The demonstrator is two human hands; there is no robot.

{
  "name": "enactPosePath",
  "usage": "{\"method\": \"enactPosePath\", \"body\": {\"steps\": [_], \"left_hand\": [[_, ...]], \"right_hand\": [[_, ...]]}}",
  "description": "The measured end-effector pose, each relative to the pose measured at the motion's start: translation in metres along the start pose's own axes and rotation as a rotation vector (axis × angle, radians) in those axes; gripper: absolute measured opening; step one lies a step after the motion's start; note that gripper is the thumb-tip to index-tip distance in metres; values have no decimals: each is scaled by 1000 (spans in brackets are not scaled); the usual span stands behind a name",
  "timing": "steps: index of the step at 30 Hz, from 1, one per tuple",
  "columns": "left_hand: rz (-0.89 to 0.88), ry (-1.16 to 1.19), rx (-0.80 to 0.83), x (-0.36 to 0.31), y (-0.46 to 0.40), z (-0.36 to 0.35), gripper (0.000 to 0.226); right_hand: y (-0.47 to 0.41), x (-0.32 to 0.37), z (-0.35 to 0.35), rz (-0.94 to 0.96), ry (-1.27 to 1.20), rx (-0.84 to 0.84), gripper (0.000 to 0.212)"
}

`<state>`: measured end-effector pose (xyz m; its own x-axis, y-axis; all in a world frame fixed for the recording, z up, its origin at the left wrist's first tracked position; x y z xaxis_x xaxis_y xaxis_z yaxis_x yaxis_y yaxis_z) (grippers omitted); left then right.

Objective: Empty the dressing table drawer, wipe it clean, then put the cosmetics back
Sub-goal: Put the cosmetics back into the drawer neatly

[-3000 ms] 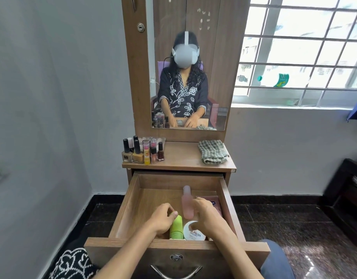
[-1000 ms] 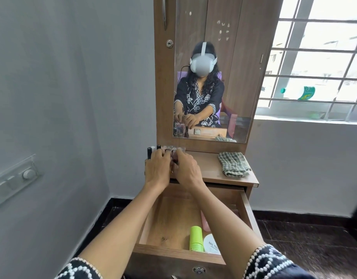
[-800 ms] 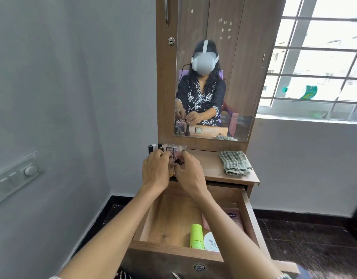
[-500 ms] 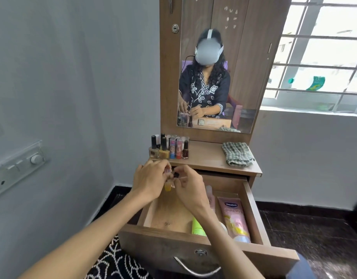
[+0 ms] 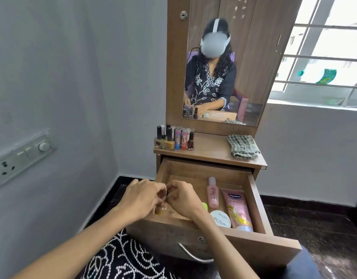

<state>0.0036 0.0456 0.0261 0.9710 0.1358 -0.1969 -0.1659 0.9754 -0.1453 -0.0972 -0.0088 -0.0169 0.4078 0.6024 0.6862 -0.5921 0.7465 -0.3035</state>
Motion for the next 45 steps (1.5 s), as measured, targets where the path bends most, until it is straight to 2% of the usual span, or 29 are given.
{"method": "enactPosePath", "body": {"steps": [6,14,28,45], "left_hand": [[21,-87,10,3,1,-1,16],[39,-96,94,9,2,-10,23],[39,-185,109,4,0,-16,24],[75,-182,194,5,-2,-21,24]], "right_hand": [[-3,0,-11,6,27,93,25],[0,1,-12,8,35,132,24],[0,-3,-18,0,50,178,24],[-1,-2,-20,25,43,179,29]]}}
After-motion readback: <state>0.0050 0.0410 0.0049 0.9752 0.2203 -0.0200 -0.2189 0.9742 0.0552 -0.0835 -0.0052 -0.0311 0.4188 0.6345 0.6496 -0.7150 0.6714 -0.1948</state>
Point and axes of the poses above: each hand's wrist, its own y-axis away from the middle knuckle, its own z-axis out of the back of the hand, x = y × z, the point moved 6 cm from there along -y, towards the middle knuckle, and after that the axes turned 14 degrees about z, right-handed, at the moved point
